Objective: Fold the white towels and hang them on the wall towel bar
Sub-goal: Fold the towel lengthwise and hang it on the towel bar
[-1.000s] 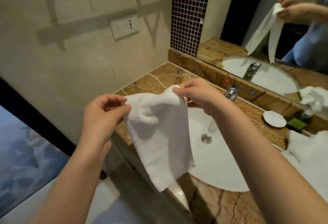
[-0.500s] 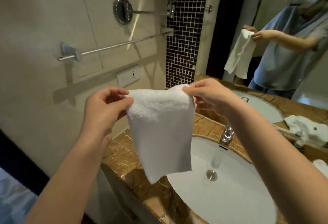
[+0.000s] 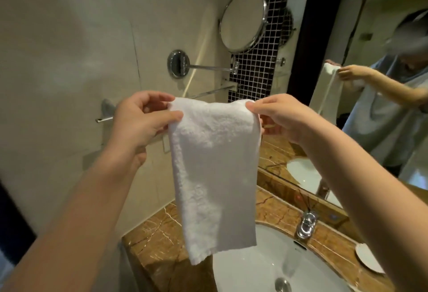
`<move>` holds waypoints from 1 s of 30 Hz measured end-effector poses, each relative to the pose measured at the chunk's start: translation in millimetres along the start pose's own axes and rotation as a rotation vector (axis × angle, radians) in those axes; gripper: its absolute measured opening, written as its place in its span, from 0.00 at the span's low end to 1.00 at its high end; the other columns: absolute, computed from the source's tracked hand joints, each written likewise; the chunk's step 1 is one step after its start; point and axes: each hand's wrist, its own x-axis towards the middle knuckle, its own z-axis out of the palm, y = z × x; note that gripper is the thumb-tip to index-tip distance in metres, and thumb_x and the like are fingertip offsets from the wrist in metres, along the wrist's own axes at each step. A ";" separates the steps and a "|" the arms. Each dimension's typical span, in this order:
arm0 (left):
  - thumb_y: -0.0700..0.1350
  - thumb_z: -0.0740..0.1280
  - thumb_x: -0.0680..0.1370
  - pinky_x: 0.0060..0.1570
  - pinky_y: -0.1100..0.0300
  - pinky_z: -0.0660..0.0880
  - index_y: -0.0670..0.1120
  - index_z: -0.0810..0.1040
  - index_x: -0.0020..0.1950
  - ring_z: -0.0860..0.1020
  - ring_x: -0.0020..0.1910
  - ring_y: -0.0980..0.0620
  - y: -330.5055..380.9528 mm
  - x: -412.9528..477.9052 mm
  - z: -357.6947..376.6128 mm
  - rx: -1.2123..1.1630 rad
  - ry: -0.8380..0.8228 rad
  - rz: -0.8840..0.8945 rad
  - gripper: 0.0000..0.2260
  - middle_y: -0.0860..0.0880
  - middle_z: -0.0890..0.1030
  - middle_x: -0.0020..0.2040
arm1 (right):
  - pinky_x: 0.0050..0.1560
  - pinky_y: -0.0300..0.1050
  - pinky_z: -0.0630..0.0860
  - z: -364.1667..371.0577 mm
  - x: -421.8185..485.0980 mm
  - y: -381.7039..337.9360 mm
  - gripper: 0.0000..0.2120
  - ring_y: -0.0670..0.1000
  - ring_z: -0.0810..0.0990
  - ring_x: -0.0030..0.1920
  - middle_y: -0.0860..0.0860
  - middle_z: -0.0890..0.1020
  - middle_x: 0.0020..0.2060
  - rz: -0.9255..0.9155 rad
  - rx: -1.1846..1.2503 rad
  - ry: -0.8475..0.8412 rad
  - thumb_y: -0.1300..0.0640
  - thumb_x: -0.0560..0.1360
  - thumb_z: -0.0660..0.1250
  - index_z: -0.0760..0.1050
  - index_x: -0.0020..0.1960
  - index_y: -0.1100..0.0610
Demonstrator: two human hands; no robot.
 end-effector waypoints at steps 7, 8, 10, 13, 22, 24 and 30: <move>0.31 0.73 0.68 0.39 0.62 0.77 0.49 0.78 0.40 0.78 0.39 0.55 28.3 28.2 11.4 0.028 0.082 0.088 0.13 0.52 0.76 0.37 | 0.32 0.36 0.76 -10.0 36.1 -27.9 0.09 0.44 0.74 0.28 0.46 0.77 0.25 -0.083 0.078 -0.034 0.56 0.76 0.69 0.81 0.44 0.61; 0.30 0.72 0.68 0.37 0.63 0.77 0.48 0.78 0.40 0.78 0.39 0.55 31.1 32.8 13.3 0.022 0.089 0.095 0.13 0.51 0.76 0.38 | 0.33 0.37 0.76 -9.7 42.1 -29.3 0.08 0.44 0.74 0.29 0.46 0.77 0.26 -0.092 0.095 -0.035 0.56 0.76 0.68 0.81 0.44 0.61; 0.29 0.72 0.69 0.36 0.66 0.78 0.47 0.78 0.40 0.78 0.37 0.56 36.9 42.9 16.3 0.015 0.098 0.115 0.13 0.51 0.75 0.37 | 0.34 0.38 0.76 -8.6 56.2 -31.9 0.09 0.46 0.74 0.33 0.50 0.78 0.31 -0.105 0.126 -0.030 0.56 0.76 0.68 0.81 0.46 0.62; 0.29 0.71 0.69 0.37 0.66 0.78 0.47 0.78 0.40 0.77 0.34 0.58 46.7 58.4 18.5 0.017 0.096 0.159 0.12 0.51 0.75 0.35 | 0.35 0.39 0.76 -4.7 77.0 -39.2 0.11 0.50 0.75 0.37 0.54 0.77 0.39 -0.113 0.170 -0.021 0.57 0.76 0.68 0.80 0.51 0.65; 0.31 0.72 0.68 0.38 0.64 0.78 0.48 0.78 0.39 0.78 0.34 0.59 77.0 123.2 0.7 0.026 0.085 0.283 0.12 0.52 0.75 0.35 | 0.44 0.45 0.75 11.6 139.9 -92.8 0.14 0.54 0.75 0.44 0.55 0.76 0.45 -0.164 0.234 -0.004 0.56 0.75 0.68 0.78 0.57 0.63; 0.31 0.72 0.69 0.38 0.65 0.78 0.48 0.78 0.39 0.79 0.34 0.59 86.9 138.0 -4.6 0.026 0.088 0.316 0.12 0.53 0.76 0.34 | 0.44 0.45 0.74 16.6 152.6 -109.2 0.12 0.54 0.75 0.44 0.55 0.76 0.45 -0.210 0.242 -0.001 0.56 0.74 0.68 0.78 0.55 0.61; 0.31 0.71 0.69 0.42 0.64 0.79 0.49 0.77 0.37 0.78 0.34 0.58 106.2 176.7 -18.6 0.044 0.100 0.375 0.12 0.53 0.75 0.33 | 0.40 0.41 0.73 32.5 191.1 -146.4 0.03 0.50 0.76 0.38 0.52 0.77 0.40 -0.277 0.318 -0.035 0.58 0.75 0.66 0.75 0.46 0.58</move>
